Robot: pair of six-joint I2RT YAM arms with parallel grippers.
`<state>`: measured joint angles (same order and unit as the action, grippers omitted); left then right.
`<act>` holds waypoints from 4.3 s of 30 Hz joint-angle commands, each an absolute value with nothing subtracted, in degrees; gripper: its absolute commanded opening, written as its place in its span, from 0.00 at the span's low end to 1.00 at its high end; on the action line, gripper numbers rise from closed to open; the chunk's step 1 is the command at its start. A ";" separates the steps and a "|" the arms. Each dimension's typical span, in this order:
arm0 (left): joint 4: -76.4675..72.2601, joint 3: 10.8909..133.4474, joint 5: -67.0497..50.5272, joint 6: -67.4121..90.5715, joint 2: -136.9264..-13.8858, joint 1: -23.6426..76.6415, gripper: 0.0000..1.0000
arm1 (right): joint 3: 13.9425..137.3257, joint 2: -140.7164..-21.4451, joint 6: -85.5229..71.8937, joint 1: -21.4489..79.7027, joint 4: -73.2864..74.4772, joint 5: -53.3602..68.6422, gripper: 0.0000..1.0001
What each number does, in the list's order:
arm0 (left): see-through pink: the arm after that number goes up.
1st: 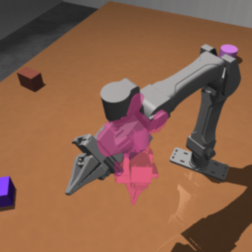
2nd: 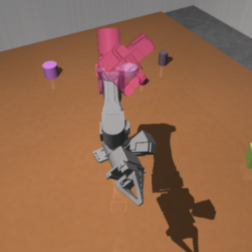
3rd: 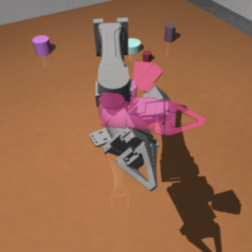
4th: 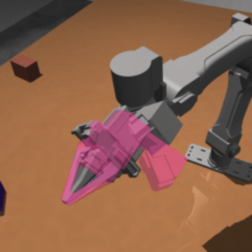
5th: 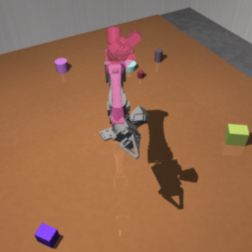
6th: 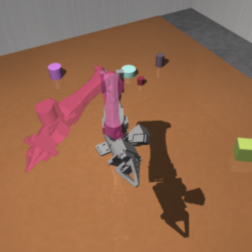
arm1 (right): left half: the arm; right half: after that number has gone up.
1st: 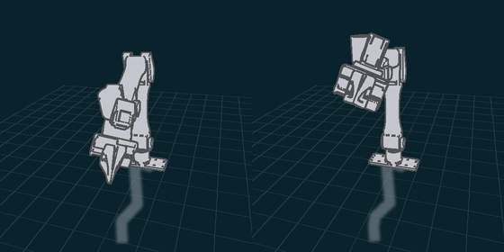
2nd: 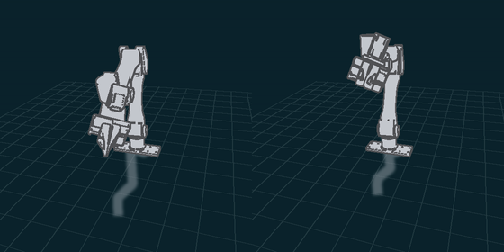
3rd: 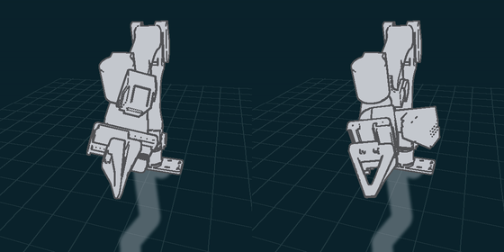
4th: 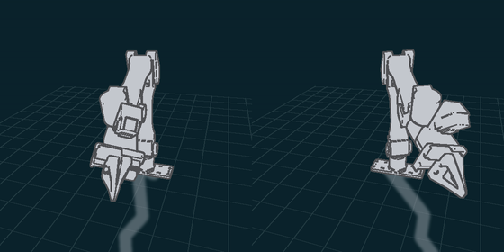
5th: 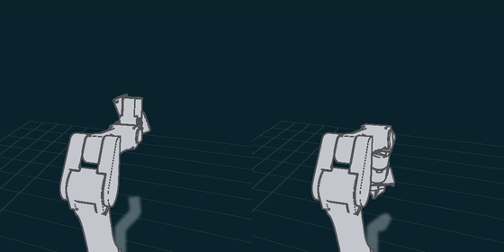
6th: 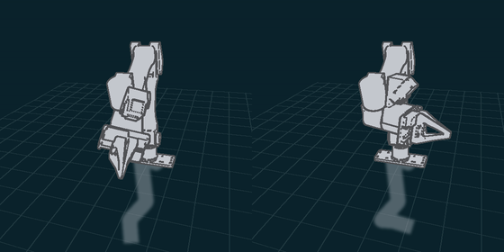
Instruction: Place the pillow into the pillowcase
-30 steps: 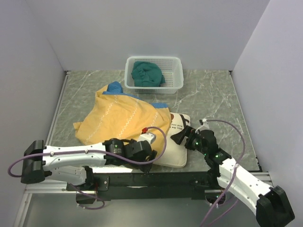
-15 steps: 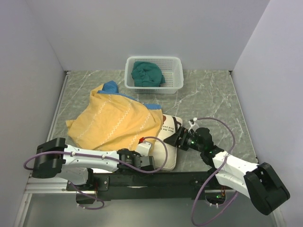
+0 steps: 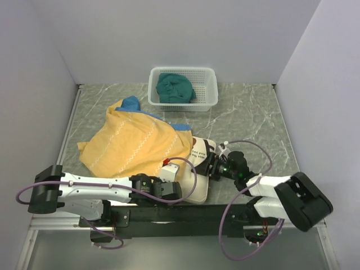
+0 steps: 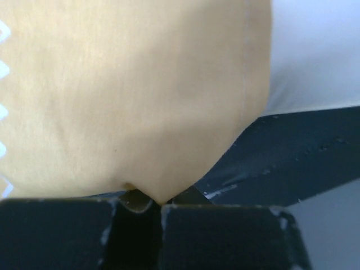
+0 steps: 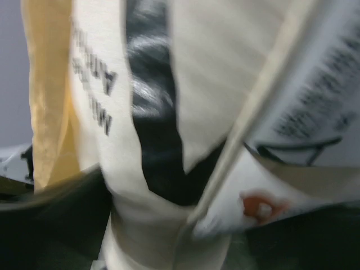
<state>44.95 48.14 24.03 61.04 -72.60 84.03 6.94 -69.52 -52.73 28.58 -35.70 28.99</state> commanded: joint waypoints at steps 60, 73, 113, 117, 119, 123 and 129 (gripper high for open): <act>44.47 100.90 19.61 25.23 -108.01 56.25 0.77 | -1.85 -46.50 -51.94 54.49 -33.49 -4.57 0.00; 45.87 105.55 17.49 23.82 -110.92 56.16 0.07 | -0.53 -44.57 -51.07 54.58 -30.77 -3.78 0.00; 48.60 121.43 22.86 22.77 -109.51 61.69 0.01 | 14.14 -40.43 -46.50 54.58 -20.74 3.50 0.00; 48.78 129.01 19.26 23.38 -109.25 65.20 0.01 | 20.81 -46.04 -46.93 54.49 -24.42 7.38 0.00; 47.64 130.95 18.98 23.03 -107.85 67.31 0.01 | 22.40 -47.80 -47.63 53.35 -28.37 9.22 0.00; 42.55 132.01 21.45 22.41 -103.46 73.73 0.01 | 26.26 -53.43 -49.83 51.94 -32.96 10.99 0.00; 42.45 135.00 21.26 24.08 -102.22 75.67 0.01 | 30.40 -64.48 -52.21 51.42 -34.62 7.65 0.00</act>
<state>50.65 130.26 22.68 22.76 -105.65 73.73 25.28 -58.83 -49.47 51.83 -24.80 7.68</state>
